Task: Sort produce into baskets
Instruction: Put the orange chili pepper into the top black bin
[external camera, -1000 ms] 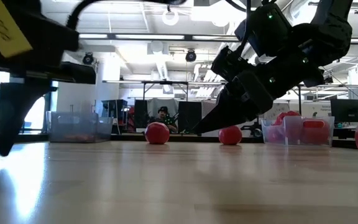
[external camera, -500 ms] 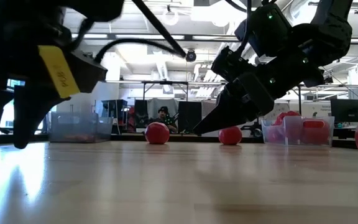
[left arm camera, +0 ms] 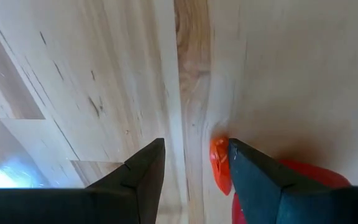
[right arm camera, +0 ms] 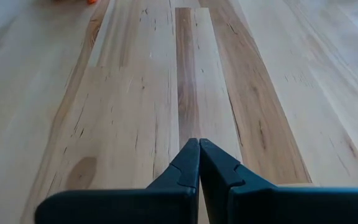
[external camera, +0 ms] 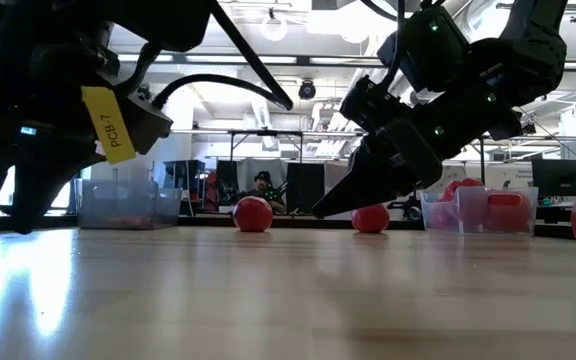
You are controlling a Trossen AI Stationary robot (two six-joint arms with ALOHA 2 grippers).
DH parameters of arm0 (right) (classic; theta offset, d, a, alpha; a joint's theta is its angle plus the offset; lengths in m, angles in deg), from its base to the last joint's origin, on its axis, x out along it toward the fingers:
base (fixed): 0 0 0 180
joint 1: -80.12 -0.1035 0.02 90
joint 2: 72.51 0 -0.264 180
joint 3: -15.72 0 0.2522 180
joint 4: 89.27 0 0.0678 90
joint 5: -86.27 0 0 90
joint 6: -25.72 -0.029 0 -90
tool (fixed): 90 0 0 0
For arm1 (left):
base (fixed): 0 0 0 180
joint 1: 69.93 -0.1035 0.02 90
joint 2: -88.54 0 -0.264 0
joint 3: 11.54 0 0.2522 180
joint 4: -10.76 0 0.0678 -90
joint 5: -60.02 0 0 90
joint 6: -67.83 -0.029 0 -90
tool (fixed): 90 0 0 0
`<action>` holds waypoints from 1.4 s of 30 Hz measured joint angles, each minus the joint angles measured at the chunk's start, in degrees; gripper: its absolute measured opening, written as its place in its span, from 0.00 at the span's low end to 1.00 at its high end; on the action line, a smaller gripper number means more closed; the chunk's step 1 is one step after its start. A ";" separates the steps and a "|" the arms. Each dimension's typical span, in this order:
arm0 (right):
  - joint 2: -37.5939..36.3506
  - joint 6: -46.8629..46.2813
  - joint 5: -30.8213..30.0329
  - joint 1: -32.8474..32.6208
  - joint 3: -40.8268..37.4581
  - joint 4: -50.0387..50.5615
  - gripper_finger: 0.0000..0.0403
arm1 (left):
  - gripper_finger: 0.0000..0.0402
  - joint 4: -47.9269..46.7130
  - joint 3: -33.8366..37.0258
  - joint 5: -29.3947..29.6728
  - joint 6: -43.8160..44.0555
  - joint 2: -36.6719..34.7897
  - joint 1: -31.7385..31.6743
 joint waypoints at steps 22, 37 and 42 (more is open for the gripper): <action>0.00 0.00 -0.02 0.00 0.00 2.31 0.00 | 0.40 1.00 4.72 -4.31 1.93 -0.10 -0.94; 0.00 0.00 -0.02 0.00 0.00 2.28 0.00 | 0.02 2.12 4.81 2.76 -4.19 -1.52 -1.30; 0.00 0.00 -0.02 0.00 0.00 2.27 0.00 | 0.02 2.13 5.06 3.85 -6.53 -5.79 -4.64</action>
